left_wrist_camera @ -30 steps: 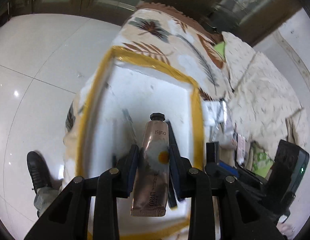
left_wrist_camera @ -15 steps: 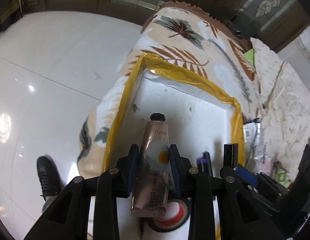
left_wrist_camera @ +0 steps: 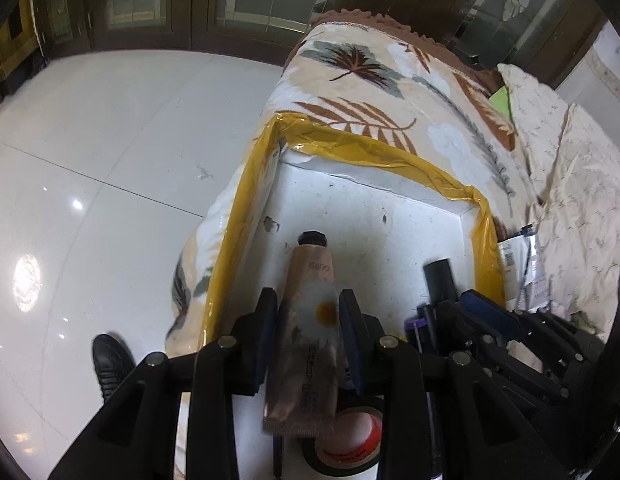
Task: Organize objects
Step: 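Carry the tube and gold-banded marker over the white tray, then lower tube and marker into the tray and open both tools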
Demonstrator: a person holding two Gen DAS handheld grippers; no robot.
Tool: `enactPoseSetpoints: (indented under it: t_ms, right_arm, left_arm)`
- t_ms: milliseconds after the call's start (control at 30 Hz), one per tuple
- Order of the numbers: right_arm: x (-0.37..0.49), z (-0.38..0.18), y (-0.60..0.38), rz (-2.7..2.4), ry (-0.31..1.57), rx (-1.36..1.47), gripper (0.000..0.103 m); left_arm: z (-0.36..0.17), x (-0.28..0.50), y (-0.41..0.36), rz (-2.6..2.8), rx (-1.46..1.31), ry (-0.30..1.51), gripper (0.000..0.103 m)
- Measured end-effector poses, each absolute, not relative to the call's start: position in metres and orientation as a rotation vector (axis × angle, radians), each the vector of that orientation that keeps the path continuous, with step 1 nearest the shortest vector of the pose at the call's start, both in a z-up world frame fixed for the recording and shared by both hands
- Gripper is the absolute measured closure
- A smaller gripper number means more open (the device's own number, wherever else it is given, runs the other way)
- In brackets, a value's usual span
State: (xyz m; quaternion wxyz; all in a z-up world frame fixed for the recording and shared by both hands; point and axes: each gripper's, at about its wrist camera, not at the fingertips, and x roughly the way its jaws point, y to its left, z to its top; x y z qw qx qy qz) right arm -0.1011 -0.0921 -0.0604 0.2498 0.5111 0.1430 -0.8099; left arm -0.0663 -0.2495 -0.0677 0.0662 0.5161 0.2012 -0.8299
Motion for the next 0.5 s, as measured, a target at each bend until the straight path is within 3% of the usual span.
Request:
enactPoseSetpoints:
  t_ms: [67,133,233,333,500]
  right_arm:
    - [-0.104,-0.059,-0.09,-2.189,0.335,1.405,0.079]
    - [-0.107,-0.056,-0.084,-2.158,0.258,1.425,0.079]
    - [-0.104,-0.05,-0.073,-2.117,0.148,1.436,0.079]
    - [-0.092,-0.038,-0.053,-2.085,0.031,1.397,0.066]
    - [-0.059,-0.025,0.005,-2.001,-0.171,1.34,0.063]
  left_arm:
    - [-0.067,-0.064,-0.256,-2.523,1.538,0.713,0.062]
    - [-0.065,-0.061,-0.26,-2.536,1.513,0.798,0.046]
    - [-0.06,-0.055,-0.258,-2.555,1.493,0.833,0.044]
    - [-0.046,-0.048,-0.242,-2.633,1.447,0.749,0.044]
    - [-0.032,-0.036,-0.2,-2.722,1.461,0.717,0.044]
